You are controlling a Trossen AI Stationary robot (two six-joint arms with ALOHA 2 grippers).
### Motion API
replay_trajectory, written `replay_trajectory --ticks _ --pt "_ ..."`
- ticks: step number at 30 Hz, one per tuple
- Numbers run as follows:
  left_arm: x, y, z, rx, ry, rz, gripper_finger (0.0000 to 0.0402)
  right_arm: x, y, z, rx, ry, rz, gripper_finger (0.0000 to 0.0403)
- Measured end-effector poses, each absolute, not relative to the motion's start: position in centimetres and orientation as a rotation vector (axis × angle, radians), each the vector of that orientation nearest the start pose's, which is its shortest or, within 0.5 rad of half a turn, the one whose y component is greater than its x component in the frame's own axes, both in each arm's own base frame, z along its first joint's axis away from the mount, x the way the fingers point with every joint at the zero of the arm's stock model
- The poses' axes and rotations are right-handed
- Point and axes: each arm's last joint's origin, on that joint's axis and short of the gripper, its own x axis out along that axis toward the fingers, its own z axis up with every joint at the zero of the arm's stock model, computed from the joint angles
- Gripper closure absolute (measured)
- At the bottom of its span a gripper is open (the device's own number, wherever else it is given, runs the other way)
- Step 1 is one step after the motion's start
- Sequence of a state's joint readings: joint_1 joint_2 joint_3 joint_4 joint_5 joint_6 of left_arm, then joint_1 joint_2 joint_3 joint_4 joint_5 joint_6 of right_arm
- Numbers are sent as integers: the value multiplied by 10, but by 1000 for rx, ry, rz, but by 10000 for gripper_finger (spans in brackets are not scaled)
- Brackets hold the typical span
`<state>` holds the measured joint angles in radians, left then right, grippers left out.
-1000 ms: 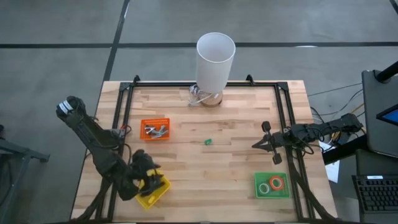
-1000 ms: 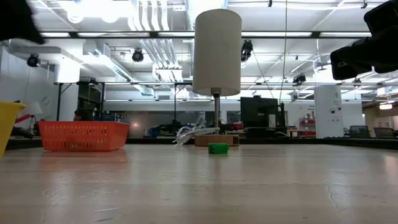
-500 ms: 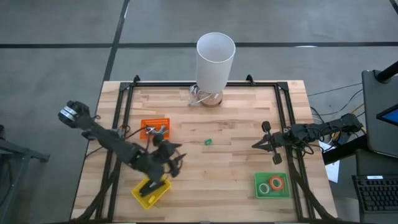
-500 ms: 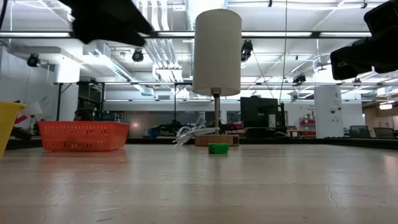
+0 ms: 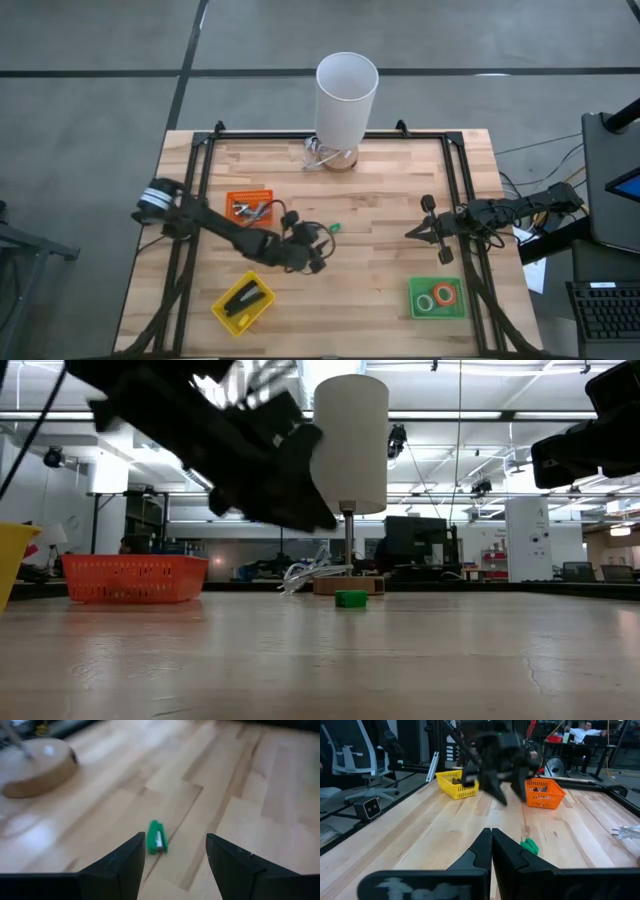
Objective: Pick and place Stapler, Stapler remover, tape
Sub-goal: Put the green stapler into the yellow bin
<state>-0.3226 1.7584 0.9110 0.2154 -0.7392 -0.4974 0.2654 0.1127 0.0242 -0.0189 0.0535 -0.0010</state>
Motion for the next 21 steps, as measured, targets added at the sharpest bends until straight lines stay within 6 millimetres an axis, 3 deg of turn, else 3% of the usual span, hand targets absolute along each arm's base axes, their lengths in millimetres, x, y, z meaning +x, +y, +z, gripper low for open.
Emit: replay_trajectory --ticks 9,21 --pt "377 -70 127 -85 519 556 190 100 26 161 -18 106 212 394" --pt "387 -62 114 -86 546 565 190 100 26 161 -18 106 212 394"
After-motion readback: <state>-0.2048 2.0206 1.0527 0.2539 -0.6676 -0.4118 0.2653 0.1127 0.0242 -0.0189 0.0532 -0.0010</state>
